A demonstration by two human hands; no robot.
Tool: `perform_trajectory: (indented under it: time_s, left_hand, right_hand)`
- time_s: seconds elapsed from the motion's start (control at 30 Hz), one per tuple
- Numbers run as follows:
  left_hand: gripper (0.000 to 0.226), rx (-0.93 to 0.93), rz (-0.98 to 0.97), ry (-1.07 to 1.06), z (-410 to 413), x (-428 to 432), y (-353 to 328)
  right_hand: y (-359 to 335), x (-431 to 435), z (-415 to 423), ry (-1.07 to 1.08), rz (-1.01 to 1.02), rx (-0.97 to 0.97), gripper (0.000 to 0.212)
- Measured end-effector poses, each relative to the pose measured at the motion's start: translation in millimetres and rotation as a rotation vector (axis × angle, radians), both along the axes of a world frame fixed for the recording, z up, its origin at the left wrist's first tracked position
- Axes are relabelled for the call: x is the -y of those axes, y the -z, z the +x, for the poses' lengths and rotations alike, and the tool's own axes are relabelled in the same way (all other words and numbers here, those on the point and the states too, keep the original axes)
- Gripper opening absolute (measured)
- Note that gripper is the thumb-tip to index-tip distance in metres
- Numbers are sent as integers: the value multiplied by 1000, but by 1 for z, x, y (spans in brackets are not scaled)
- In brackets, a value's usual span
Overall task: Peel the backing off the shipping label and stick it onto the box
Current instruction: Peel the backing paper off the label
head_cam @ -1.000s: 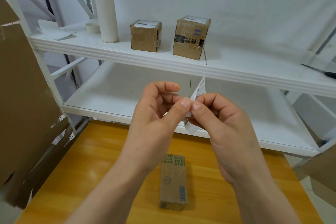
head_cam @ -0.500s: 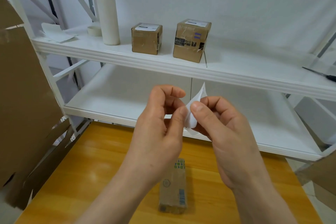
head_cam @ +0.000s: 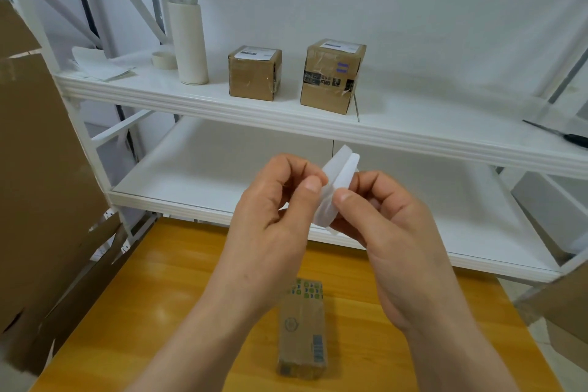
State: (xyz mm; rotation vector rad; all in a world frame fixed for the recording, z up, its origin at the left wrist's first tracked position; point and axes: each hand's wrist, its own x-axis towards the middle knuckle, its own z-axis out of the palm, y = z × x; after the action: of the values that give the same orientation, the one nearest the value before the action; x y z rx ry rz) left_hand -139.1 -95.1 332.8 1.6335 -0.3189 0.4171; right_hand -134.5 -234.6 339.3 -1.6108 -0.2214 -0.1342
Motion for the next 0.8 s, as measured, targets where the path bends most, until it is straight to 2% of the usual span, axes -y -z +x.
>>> perform_trajectory:
  time_s: [0.1,0.23,0.4,0.63,0.73,0.8]
  left_hand:
    - [8,-33,-53,-5,2,-1,1]
    - [23,-78,-98,-6,4,-3,3]
    - [8,-38,-43,7,0,-4,2]
    - [11,-62,-118,11,1,-6,4]
    - [5,-97,-185,14,3,-8,5]
    - [12,-118,-210,5,3,-7,6]
  right_hand:
    - [0,-2,-1,-16,12,0,8]
    - [1,-3,-2,-21,16,-3,8]
    - [1,-6,-3,-27,17,4,22]
    - [0,-6,-2,-6,38,-1,11]
    - [0,-5,-3,-21,63,-21,9]
    - [1,-4,-3,-27,69,-31,10]
